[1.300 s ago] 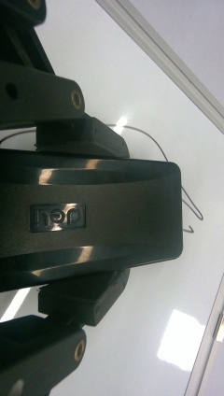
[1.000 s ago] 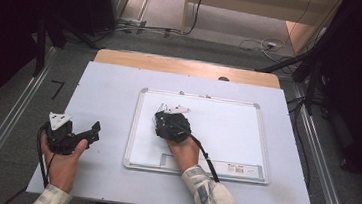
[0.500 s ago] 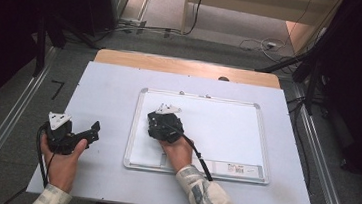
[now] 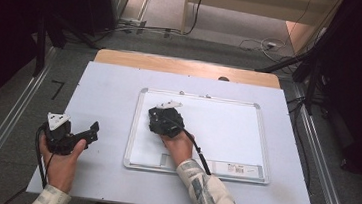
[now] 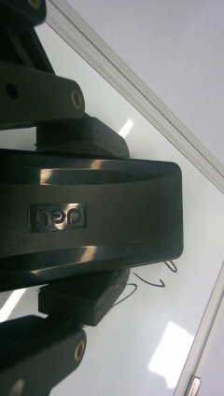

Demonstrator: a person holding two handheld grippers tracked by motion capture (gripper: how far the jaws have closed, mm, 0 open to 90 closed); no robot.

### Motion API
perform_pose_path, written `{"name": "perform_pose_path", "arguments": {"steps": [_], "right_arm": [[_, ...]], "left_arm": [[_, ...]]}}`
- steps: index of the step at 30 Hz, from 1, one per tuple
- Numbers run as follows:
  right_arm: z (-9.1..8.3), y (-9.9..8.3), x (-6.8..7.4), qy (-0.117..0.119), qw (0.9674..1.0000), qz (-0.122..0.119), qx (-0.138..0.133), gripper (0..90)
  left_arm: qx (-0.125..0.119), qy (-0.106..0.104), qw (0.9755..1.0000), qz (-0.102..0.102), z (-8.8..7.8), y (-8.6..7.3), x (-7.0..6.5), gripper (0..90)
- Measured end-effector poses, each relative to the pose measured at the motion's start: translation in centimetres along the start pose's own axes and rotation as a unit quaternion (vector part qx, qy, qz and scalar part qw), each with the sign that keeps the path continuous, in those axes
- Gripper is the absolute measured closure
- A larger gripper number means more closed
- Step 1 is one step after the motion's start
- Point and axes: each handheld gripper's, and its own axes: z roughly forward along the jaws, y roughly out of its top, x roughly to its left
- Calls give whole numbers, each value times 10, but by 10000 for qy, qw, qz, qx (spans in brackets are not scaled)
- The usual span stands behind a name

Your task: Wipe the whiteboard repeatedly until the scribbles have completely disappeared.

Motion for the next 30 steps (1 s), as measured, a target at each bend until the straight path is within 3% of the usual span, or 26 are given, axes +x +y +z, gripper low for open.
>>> {"name": "perform_pose_path", "arguments": {"steps": [11,30], "right_arm": [[7,9,-13,-81,9999,77,-8,377],[8,11,-49,-378,9986,370,-5,377]], "left_arm": [[-22,3,10000,-46,0,0,2,48],[-1,12,10000,-97,-1,-1,5,48]]}}
